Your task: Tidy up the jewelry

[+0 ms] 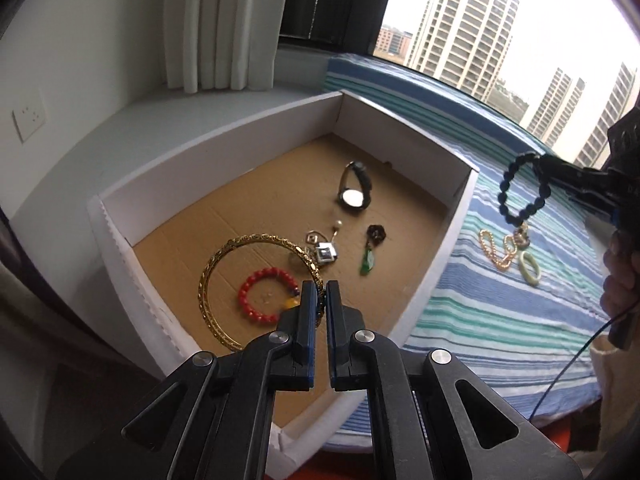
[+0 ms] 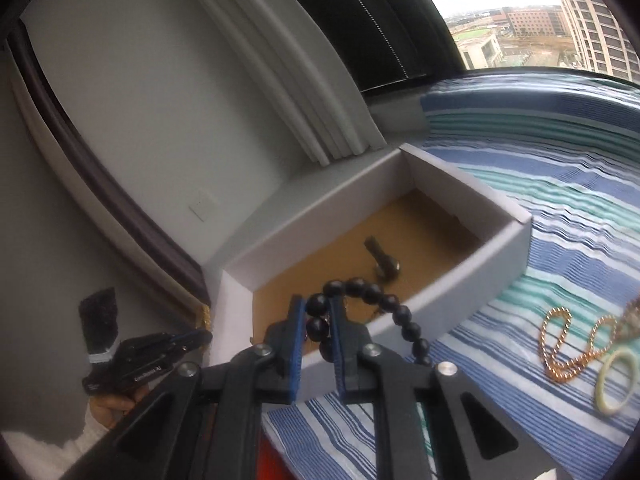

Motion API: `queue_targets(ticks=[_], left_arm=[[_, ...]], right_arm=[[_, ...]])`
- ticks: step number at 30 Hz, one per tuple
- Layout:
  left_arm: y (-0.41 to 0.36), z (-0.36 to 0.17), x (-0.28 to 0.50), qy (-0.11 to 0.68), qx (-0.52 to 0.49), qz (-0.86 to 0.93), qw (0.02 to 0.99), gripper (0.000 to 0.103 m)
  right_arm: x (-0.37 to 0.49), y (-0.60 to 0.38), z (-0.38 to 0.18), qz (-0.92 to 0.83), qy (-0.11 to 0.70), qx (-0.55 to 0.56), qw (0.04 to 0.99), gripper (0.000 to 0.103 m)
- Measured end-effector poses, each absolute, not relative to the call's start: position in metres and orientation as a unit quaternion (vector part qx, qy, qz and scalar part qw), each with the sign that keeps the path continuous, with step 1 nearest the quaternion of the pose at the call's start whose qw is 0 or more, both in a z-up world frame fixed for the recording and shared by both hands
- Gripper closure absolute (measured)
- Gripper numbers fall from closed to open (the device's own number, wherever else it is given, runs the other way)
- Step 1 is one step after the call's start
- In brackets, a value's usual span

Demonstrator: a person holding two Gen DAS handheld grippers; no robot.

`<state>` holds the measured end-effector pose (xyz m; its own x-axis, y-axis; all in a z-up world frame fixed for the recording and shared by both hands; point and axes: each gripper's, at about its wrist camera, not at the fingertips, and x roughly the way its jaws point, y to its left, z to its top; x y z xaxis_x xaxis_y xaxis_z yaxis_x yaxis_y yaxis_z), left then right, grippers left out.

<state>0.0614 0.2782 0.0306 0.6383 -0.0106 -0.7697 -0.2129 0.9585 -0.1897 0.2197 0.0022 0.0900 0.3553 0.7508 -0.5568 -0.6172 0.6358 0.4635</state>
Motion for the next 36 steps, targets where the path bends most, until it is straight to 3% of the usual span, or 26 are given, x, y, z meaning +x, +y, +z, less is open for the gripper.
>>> queue_targets(ticks=[11,14,15,16,18,21,24,27,36], left_arm=[[0.288,-0.028,0.088,0.492,-0.135,0.077,0.856,0.1],[0.287,-0.033,0.084,0.496,-0.121,0.096,0.854,0.095],[0.285,-0.032,0.081,0.494,-0.117,0.101,0.855,0.083],[0.284,-0.03,0.079,0.49,-0.116,0.104,0.858,0.066],[0.281,-0.021,0.072,0.472,-0.118,0.106,0.867,0.048],[0.263,-0.002,0.061,0.436,-0.11,0.094,0.888,0.036],[0.23,0.012,0.05,0.4,-0.104,0.066,0.908,0.02],[0.186,0.015,0.049,0.383,-0.1,0.017,0.918,0.014],[0.049,-0.037,0.073,0.411,-0.083,-0.107,0.901,0.011]], right_arm=[[0.235,0.127,0.005,0.441,0.479,0.006,0.759,0.09],[0.221,0.143,-0.013,0.434,0.49,-0.023,0.756,0.087],[0.218,0.143,-0.013,0.432,0.487,-0.025,0.758,0.085],[0.214,0.141,-0.011,0.433,0.484,-0.024,0.76,0.07],[0.206,0.129,-0.004,0.428,0.468,-0.018,0.773,0.055],[0.186,0.102,0.013,0.419,0.434,-0.026,0.798,0.054],[0.161,0.061,0.024,0.389,0.394,-0.054,0.831,0.043],[0.131,0.01,0.019,0.329,0.365,-0.088,0.866,0.031],[0.055,-0.145,-0.049,0.116,0.373,-0.11,0.914,0.03]])
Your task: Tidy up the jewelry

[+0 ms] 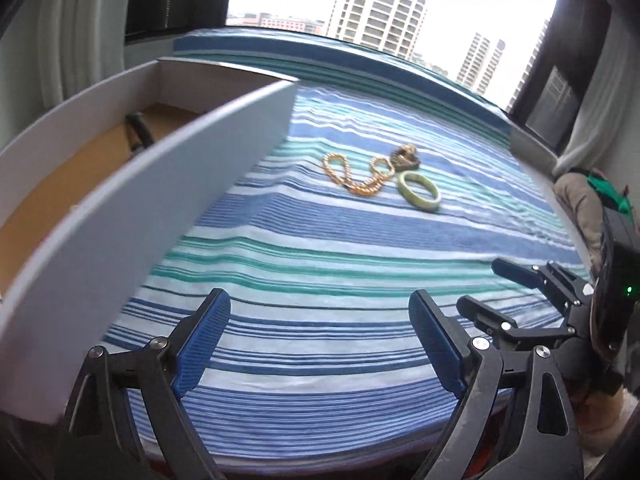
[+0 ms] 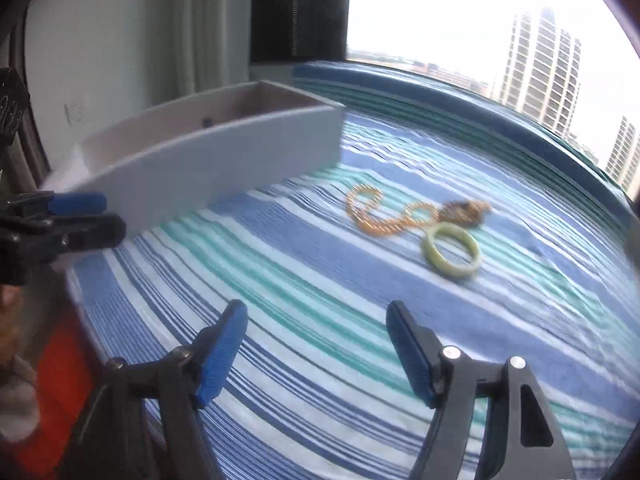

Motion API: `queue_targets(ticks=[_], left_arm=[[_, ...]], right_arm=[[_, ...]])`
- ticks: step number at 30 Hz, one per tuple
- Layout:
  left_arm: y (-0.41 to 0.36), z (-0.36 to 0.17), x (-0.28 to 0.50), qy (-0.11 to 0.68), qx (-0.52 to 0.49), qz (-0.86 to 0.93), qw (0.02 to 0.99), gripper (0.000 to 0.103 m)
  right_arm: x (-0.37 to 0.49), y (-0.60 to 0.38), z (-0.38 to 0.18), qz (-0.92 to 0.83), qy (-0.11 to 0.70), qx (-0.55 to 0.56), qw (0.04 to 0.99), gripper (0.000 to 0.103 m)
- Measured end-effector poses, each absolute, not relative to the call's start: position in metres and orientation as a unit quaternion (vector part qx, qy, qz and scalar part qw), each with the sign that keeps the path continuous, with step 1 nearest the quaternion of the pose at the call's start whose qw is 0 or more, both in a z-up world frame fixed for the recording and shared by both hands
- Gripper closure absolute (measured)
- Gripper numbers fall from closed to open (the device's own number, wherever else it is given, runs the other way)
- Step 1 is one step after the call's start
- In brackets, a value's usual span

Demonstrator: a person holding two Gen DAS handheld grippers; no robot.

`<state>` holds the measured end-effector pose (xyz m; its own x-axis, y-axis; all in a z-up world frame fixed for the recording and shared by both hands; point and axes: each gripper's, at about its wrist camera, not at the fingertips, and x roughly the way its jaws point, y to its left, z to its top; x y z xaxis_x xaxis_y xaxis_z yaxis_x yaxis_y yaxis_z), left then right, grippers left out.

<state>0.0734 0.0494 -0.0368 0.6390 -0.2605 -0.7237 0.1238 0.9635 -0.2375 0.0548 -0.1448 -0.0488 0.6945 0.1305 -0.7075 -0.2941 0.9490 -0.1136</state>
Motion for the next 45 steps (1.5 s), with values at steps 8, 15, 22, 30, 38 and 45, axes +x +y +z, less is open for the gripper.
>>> queue_targets(ticks=[8,15,22,30,38,45], left_arm=[[-0.02,-0.086,0.075,0.445,-0.026,-0.137,0.885,0.012],[-0.024,-0.099,0.07,0.448,-0.011,-0.13,0.885,0.011],[-0.031,-0.104,0.068,0.449,0.021,-0.122,0.885,0.001],[-0.036,-0.107,0.067,0.455,0.048,-0.113,0.882,0.0],[-0.036,-0.107,0.068,0.462,0.053,-0.114,0.878,0.0],[-0.035,-0.108,0.067,0.465,0.059,-0.122,0.875,0.0]], right_arm=[[0.028,-0.222,-0.086,0.015,0.398,-0.056,0.916,0.03],[0.028,-0.22,-0.095,0.019,0.401,-0.048,0.915,0.028],[0.027,-0.215,-0.098,0.02,0.402,-0.048,0.914,0.022],[0.03,-0.215,-0.099,0.016,0.403,-0.043,0.914,0.019],[0.031,-0.215,-0.099,0.014,0.404,-0.041,0.914,0.018],[0.032,-0.215,-0.099,0.009,0.405,-0.038,0.914,0.017]])
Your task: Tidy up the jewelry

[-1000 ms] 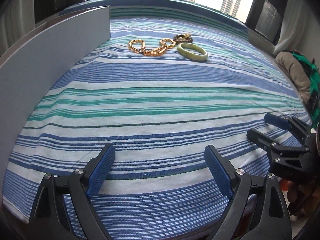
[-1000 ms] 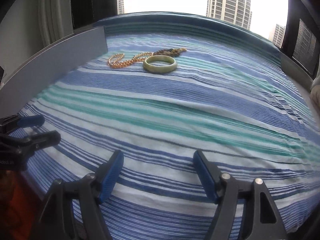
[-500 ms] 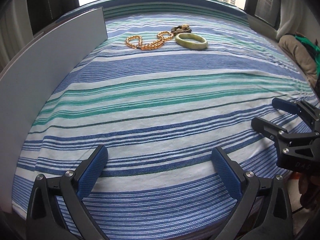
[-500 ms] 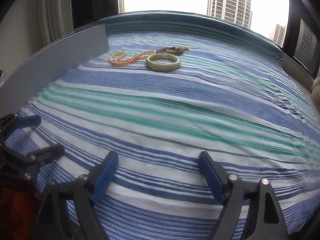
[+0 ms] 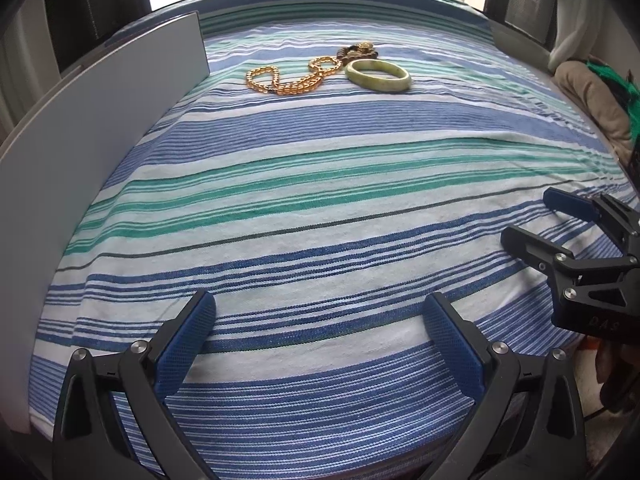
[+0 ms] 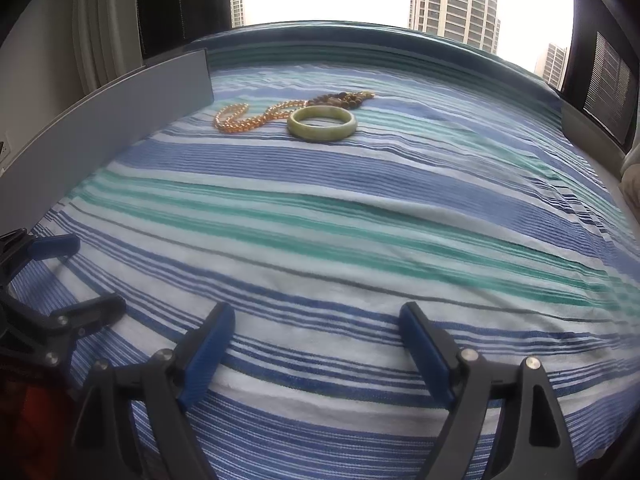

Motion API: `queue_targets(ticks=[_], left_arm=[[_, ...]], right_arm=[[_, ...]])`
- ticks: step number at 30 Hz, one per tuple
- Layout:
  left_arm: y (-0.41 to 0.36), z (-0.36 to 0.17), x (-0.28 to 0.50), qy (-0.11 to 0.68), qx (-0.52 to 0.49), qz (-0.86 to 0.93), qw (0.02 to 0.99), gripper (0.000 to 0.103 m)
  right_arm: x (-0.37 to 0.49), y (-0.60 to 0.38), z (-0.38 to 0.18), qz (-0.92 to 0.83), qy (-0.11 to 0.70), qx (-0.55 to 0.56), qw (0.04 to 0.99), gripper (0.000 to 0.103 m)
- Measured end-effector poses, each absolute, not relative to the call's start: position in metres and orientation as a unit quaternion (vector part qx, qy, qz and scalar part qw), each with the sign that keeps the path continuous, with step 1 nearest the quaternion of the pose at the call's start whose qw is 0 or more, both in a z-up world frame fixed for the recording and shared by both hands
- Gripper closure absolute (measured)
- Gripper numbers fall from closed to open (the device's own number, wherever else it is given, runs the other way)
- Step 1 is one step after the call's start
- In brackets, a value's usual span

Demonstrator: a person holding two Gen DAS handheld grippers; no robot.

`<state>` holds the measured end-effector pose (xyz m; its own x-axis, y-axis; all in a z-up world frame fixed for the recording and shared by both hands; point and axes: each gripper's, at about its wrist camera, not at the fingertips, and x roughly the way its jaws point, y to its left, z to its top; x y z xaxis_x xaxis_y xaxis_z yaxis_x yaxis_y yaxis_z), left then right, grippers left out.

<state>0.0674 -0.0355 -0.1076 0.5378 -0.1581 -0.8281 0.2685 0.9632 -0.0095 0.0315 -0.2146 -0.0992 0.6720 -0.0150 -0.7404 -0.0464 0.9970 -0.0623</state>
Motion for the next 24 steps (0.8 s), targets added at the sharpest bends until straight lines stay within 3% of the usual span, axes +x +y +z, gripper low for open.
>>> queue_targets(ticks=[9,15,20,24], left_arm=[[-0.034,-0.104,0.07,0.485,0.065,-0.136,0.861,0.001],[-0.009,-0.049,0.079,0.456,0.026,-0.149,0.877,0.001],[-0.003,-0.004,0.119,0.436,0.008,-0.173,0.883,0.001],[-0.027,-0.006,0.167,0.446,0.058,-0.189,0.873,0.001]], right_arm=[[0.033,-0.214,-0.099,0.013,0.41,-0.04,0.911,0.017],[0.022,-0.233,-0.084,0.008,0.378,0.0,0.926,0.017],[0.019,-0.238,-0.076,0.001,0.354,-0.001,0.935,0.017],[0.018,-0.238,-0.079,0.01,0.36,0.006,0.933,0.017]])
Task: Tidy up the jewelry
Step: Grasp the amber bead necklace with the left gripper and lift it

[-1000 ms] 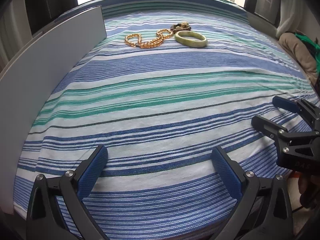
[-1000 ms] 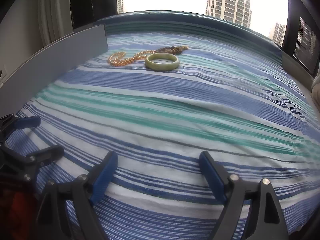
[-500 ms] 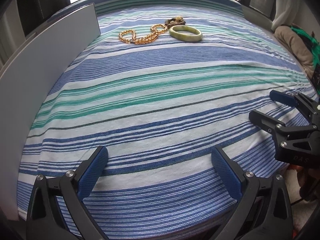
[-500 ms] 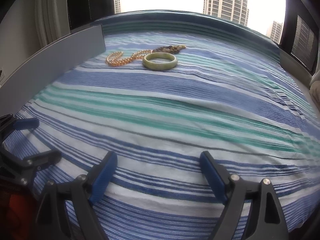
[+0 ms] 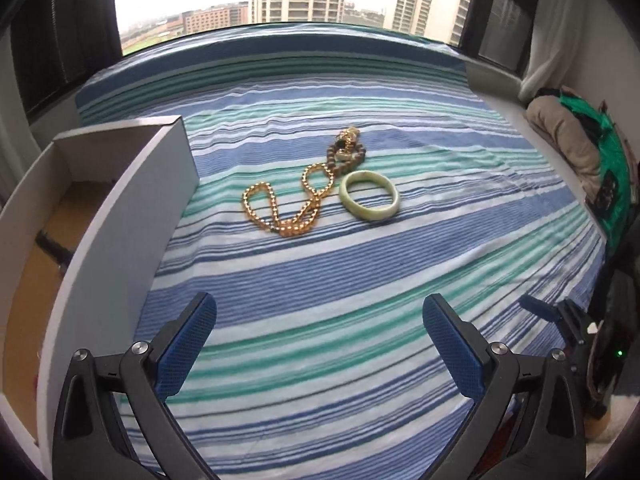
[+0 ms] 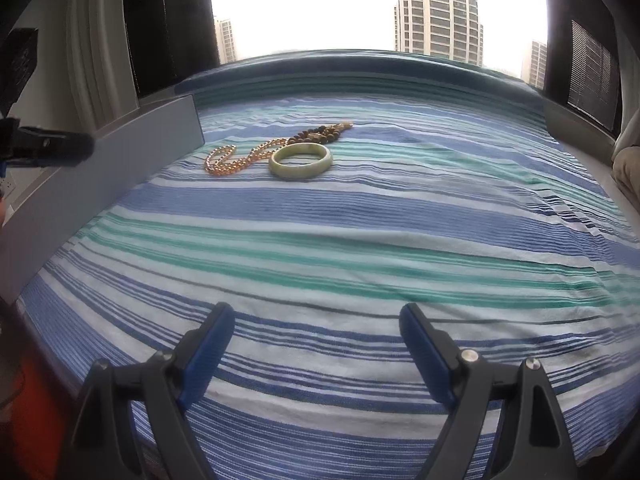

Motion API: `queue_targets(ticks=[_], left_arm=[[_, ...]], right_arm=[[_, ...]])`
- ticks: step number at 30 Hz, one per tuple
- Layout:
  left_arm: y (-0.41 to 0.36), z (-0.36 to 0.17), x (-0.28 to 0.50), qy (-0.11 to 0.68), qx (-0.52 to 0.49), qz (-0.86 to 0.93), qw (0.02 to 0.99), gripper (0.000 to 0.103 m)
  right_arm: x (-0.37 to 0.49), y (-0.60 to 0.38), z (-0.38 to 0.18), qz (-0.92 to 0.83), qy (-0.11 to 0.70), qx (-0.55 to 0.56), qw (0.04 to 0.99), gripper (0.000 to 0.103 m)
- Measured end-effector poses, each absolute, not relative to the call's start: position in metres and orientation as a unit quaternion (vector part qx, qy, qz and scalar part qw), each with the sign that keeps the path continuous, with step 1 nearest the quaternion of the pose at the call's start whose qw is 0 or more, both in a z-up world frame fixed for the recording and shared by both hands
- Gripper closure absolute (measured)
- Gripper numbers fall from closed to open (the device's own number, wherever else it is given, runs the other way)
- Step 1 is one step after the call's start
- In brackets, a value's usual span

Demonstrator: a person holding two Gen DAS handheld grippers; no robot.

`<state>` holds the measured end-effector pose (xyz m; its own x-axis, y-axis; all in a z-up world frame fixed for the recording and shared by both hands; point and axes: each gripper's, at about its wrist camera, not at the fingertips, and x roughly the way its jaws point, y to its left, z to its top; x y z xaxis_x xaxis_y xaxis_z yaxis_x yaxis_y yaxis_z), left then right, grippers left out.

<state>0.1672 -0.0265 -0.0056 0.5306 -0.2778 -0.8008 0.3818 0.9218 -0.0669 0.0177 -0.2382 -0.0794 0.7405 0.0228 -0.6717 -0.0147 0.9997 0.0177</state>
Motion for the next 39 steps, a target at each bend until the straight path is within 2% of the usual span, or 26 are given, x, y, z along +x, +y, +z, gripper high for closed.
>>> queue_targets(ticks=[5,7,9,11,12,17,18,20,21,22,23,24,27,29,39], left_arm=[[-0.057,-0.04,0.238,0.495,0.084,-0.19,0.844,0.002],[-0.064,-0.062,0.264,0.514,0.09,-0.162,0.837,0.006],[-0.065,-0.083,0.287,0.539,0.069,-0.144,0.827,0.011],[-0.061,-0.099,0.303,0.559,0.033,-0.138,0.817,0.01],[-0.061,-0.098,0.307,0.544,0.031,-0.136,0.827,0.007],[-0.076,-0.102,0.324,0.533,0.057,-0.132,0.834,0.007],[-0.081,-0.102,0.324,0.527,0.076,-0.126,0.837,0.012],[-0.084,-0.097,0.322,0.509,0.078,-0.143,0.845,0.033],[-0.085,-0.096,0.321,0.505,0.079,-0.145,0.847,0.048],[-0.086,-0.094,0.32,0.503,0.08,-0.147,0.848,0.067],[-0.086,-0.093,0.319,0.503,0.08,-0.152,0.847,0.076],[-0.086,-0.092,0.318,0.507,0.08,-0.154,0.844,0.089],[-0.08,-0.09,0.315,0.519,0.063,-0.154,0.838,0.091],[-0.069,-0.084,0.307,0.514,0.041,-0.158,0.842,0.098],[-0.025,-0.033,0.243,0.478,-0.04,-0.204,0.853,0.098]], right_arm=[[0.012,-0.24,-0.079,0.013,0.36,0.011,0.933,0.017],[0.01,-0.242,-0.078,0.013,0.358,0.014,0.934,0.017],[0.009,-0.245,-0.076,0.01,0.355,0.019,0.934,0.017],[0.007,-0.247,-0.075,0.007,0.353,0.022,0.935,0.017],[0.006,-0.249,-0.074,0.005,0.351,0.023,0.936,0.017],[0.006,-0.26,-0.077,-0.003,0.354,0.038,0.935,0.017],[0.008,-0.262,-0.078,-0.004,0.356,0.042,0.934,0.017],[0.009,-0.264,-0.079,-0.005,0.359,0.047,0.932,0.017],[0.009,-0.265,-0.079,-0.005,0.359,0.048,0.932,0.017],[0.01,-0.266,-0.08,-0.006,0.358,0.047,0.932,0.017],[0.01,-0.266,-0.08,-0.007,0.359,0.046,0.932,0.017],[0.01,-0.265,-0.08,-0.008,0.359,0.046,0.932,0.017],[0.011,-0.265,-0.079,-0.009,0.358,0.048,0.932,0.017],[0.011,-0.265,-0.078,-0.008,0.357,0.047,0.933,0.017],[0.014,-0.259,-0.075,-0.002,0.353,0.047,0.934,0.017]])
